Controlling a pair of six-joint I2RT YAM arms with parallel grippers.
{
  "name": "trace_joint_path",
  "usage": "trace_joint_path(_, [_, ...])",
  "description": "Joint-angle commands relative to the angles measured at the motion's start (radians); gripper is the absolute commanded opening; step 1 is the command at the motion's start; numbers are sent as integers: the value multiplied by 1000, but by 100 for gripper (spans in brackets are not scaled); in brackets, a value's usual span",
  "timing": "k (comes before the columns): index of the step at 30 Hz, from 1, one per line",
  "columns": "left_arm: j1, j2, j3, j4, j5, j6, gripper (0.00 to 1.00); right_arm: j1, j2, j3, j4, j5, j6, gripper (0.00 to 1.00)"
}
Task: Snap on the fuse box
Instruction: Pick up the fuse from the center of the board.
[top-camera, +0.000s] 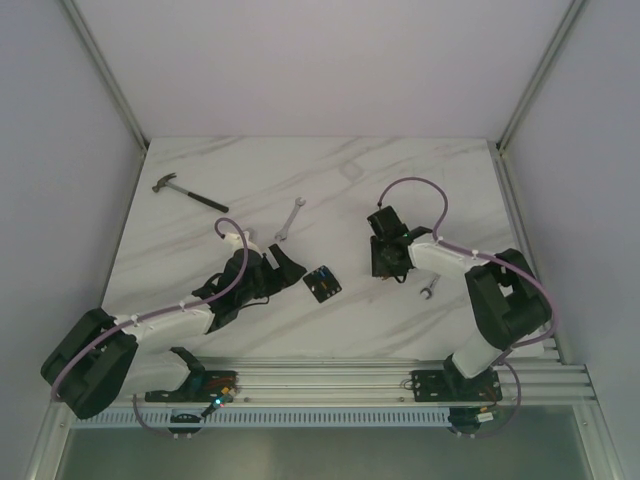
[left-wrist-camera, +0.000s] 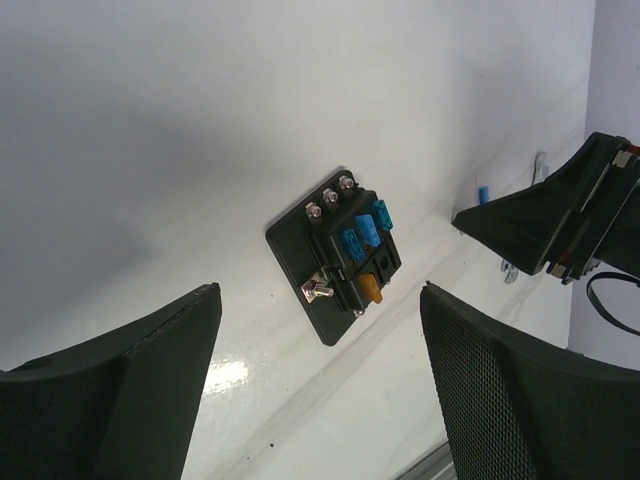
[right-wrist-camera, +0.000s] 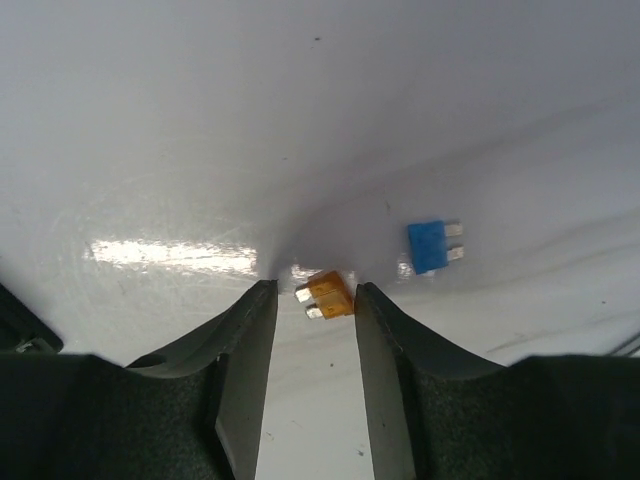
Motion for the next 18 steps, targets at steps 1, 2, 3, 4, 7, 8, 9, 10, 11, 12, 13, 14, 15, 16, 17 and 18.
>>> trace_joint_path(1, [5, 1, 6, -16, -18, 10, 90, 29, 31, 0, 0, -75, -44, 43])
trace_joint_path(2, [5, 3, 6, -16, -19, 11, 90, 38, 33, 6, -2, -80, -54, 43])
trace_joint_path(3, [5, 6, 8, -16, -16, 9, 90, 46, 35, 12, -5, -80, -64, 43])
trace_joint_path(4, [5, 8, 8, -15, -14, 8, 90, 52, 37, 17, -8, -78, -72, 43])
trace_joint_path(7, [4, 13, 8, -17, -10, 6, 90, 63, 51, 36, -32, -45, -84, 44])
trace_joint_path(8, [5, 15, 10, -16, -9, 7, 90, 66, 56, 40, -43, -23, -85, 44])
trace_joint_path(9, [5, 16, 9, -16, -9, 7, 90, 69, 60, 45, -55, 2, -83, 45])
trace_joint_path(10, [5, 16, 9, -16, -8, 6, 90, 69, 62, 46, -67, 28, -80, 46])
trace_joint_path(11, [5, 17, 9, -16, -8, 5, 90, 69, 62, 46, -79, 51, -75, 46])
trace_joint_path(12, [5, 18, 9, -17, -8, 6, 91, 69, 62, 45, -88, 71, -72, 47])
trace_joint_path(13, [6, 19, 9, -15, -8, 4, 91, 70, 61, 41, -95, 84, -71, 47])
trace_joint_path(14, [5, 21, 10, -15, -7, 3, 91, 69, 58, 37, -100, 93, -72, 48])
trace_joint_path(15, [5, 22, 9, -15, -6, 4, 91, 69, 54, 31, -104, 101, -74, 49])
trace_joint_path(16, [5, 23, 9, -16, -5, 4, 91, 68, 51, 28, -109, 112, -74, 49])
trace_joint_path(17, [5, 23, 9, -16, -4, 2, 91, 67, 49, 24, -116, 125, -74, 50])
trace_joint_path(18, [5, 23, 8, -17, -4, 2, 91, 65, 47, 20, -120, 139, -74, 51])
